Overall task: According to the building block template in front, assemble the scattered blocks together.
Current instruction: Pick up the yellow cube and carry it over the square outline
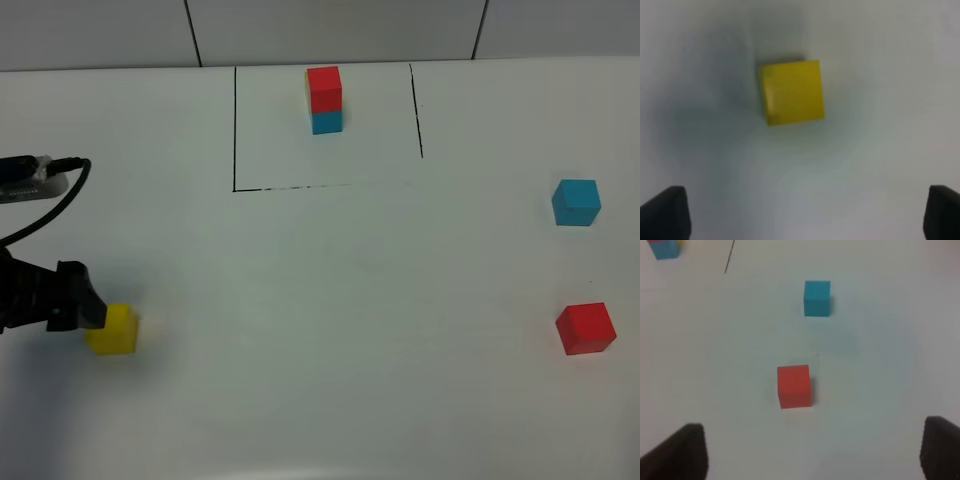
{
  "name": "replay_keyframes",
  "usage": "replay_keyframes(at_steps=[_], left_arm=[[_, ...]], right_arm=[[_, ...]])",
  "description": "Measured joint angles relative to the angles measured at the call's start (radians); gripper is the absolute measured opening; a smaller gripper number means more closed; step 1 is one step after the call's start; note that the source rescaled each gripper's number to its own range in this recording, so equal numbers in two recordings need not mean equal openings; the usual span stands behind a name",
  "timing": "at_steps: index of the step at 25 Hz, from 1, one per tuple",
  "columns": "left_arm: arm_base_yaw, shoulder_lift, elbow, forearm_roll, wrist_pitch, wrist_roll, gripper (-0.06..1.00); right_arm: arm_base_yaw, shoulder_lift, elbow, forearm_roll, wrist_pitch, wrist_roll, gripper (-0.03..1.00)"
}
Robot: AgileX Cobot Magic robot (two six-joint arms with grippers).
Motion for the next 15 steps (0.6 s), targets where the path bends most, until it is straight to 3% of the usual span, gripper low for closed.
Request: replay_keyframes(at_steps=[10,15], left_arm=[[-0.01,0.216,-0.025,0.009,-0.078,0.0,0.98],[-0.063,0.283,-0.07,0.075,-0.089,-0.072,0.97]], right_arm=[[0.0,0.0,0.0,0.0,0.0,0.0,0.73],[0.0,0.0,0.0,0.0,0.0,0.0,0.73]])
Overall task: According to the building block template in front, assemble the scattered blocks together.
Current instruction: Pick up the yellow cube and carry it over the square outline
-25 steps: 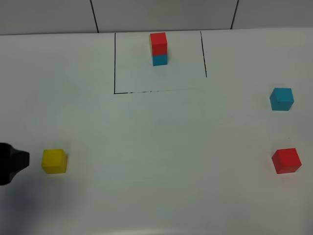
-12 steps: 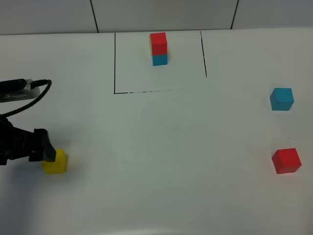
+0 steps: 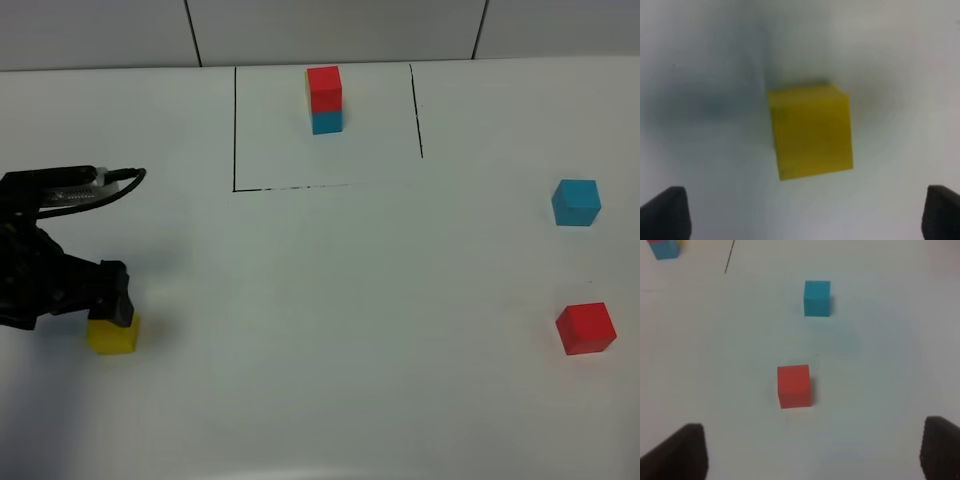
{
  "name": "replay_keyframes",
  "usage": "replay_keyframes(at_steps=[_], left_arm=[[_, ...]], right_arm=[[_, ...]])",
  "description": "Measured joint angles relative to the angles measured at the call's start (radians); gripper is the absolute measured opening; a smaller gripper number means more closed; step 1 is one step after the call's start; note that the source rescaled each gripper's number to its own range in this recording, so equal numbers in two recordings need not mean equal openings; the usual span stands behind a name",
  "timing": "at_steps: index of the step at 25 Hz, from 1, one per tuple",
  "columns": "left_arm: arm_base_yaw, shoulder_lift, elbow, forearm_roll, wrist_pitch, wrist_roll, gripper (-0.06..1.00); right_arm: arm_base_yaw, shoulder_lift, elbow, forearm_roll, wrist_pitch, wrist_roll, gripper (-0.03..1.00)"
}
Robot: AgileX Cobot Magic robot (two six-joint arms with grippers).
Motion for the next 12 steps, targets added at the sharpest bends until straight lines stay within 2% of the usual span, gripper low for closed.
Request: replay_keyframes(at_steps=[5,12], left_arm=[[-0.043,0.053,-0.024,0.082,-0.012,-0.107,0.96],[-0.045,0.061,-0.024,0.093,-0.023,-0.127,0.95]], right_arm=[[0.0,0.0,0.0,0.0,0.0,0.0,0.73],[0.0,0.0,0.0,0.0,0.0,0.0,0.73]])
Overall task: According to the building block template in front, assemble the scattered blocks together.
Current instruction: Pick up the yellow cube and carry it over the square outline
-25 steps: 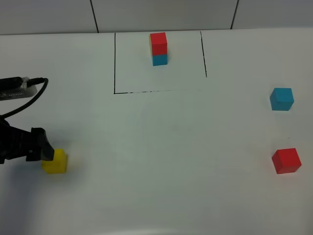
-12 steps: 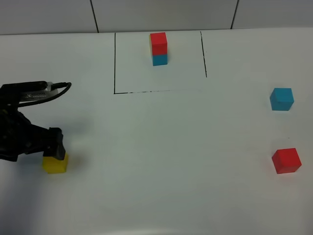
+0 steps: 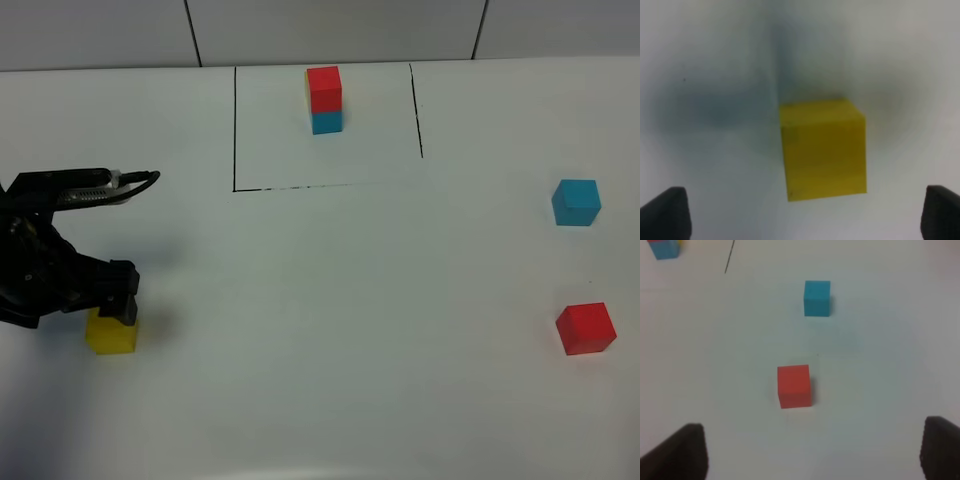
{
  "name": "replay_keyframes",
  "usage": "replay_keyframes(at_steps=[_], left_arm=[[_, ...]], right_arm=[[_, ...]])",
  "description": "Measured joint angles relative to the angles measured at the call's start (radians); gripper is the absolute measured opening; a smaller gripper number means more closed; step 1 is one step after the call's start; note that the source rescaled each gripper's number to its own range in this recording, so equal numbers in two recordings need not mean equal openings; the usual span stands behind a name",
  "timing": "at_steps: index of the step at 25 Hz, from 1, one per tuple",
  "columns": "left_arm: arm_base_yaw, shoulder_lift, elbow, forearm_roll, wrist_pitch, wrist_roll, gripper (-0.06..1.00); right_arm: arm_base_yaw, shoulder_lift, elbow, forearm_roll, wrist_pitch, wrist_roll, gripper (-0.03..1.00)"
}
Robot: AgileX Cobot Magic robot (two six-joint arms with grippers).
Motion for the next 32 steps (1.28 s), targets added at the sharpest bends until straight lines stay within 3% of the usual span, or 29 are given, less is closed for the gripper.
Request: replay_keyframes(at_steps=[20,24,26,29,32], left_arm=[[0.0,0.154,0.0,0.009,-0.077,0.0,0.94],[0.0,0.169,0.0,0.007,-0.101,-0.002,0.89],[0.0,0.17,0.0,0.007,-0.107,-0.002,0.79],[0.0,0.17,0.0,0.007,-0.107,-0.002,0.48],[0.0,0.17,0.0,0.006,-0.107,-0.002,0.03]], right_arm=[[0.0,0.0,0.0,0.0,0.0,0.0,0.73],[0.0,0.0,0.0,0.0,0.0,0.0,0.73],[0.0,0.0,0.0,0.0,0.0,0.0,0.73],[0.0,0.0,0.0,0.0,0.0,0.0,0.73],[0.0,0.0,0.0,0.0,0.0,0.0,0.73]])
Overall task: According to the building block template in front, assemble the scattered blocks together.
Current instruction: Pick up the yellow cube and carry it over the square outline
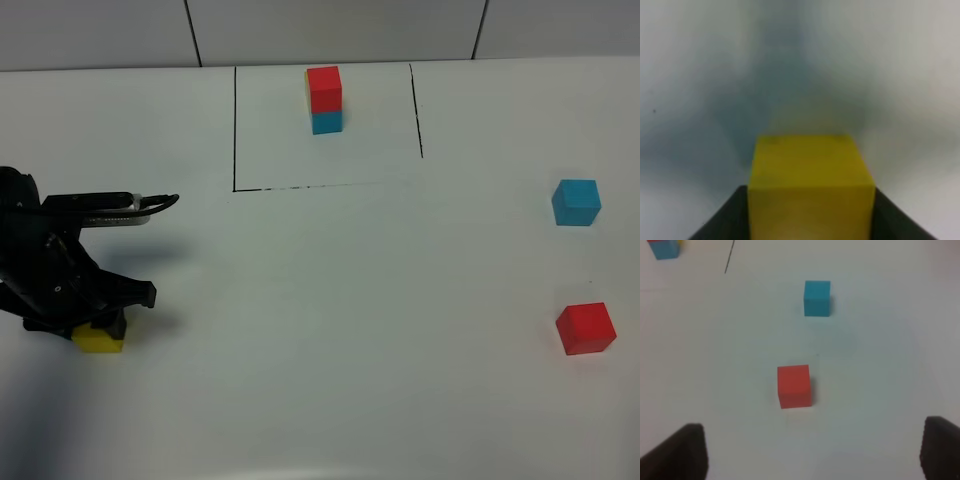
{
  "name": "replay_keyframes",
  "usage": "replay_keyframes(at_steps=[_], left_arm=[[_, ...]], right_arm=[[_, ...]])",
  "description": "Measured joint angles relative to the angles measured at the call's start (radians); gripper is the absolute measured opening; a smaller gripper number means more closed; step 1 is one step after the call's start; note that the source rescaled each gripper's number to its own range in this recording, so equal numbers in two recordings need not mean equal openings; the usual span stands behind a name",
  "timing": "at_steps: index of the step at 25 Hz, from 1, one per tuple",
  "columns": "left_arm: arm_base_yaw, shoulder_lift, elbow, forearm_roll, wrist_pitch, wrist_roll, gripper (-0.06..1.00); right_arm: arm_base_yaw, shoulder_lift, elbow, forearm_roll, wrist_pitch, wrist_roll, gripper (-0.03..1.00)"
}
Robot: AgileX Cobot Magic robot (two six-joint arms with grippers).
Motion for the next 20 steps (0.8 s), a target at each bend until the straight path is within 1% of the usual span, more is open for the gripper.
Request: replay_keyframes(at_steps=[1,5,10,13,16,20], left_arm=[[0.0,0.0,-0.001,0.0,0.0,0.0,0.0],[-0.004,0.0,-0.002,0.002,0.0,0.003,0.0],[-0.018,0.001,-0.061,0.002,0.031,0.063,0.0],[-0.055,0.002,-0.125,0.002,0.067,0.131,0.0],[-0.109,0.002,-0.199,0.002,0.102,0.21,0.0],[-0.181,0.033,-0.332,0.015,0.169,0.283,0.0]], right_arm=[[0.0,0.0,0.0,0.0,0.0,0.0,0.73],[0.0,0.0,0.0,0.0,0.0,0.0,0.73],[0.0,0.0,0.0,0.0,0.0,0.0,0.73],[0.0,0.0,0.0,0.0,0.0,0.0,0.73],[0.0,0.0,0.0,0.0,0.0,0.0,0.73],[0.0,0.0,0.0,0.0,0.0,0.0,0.73]])
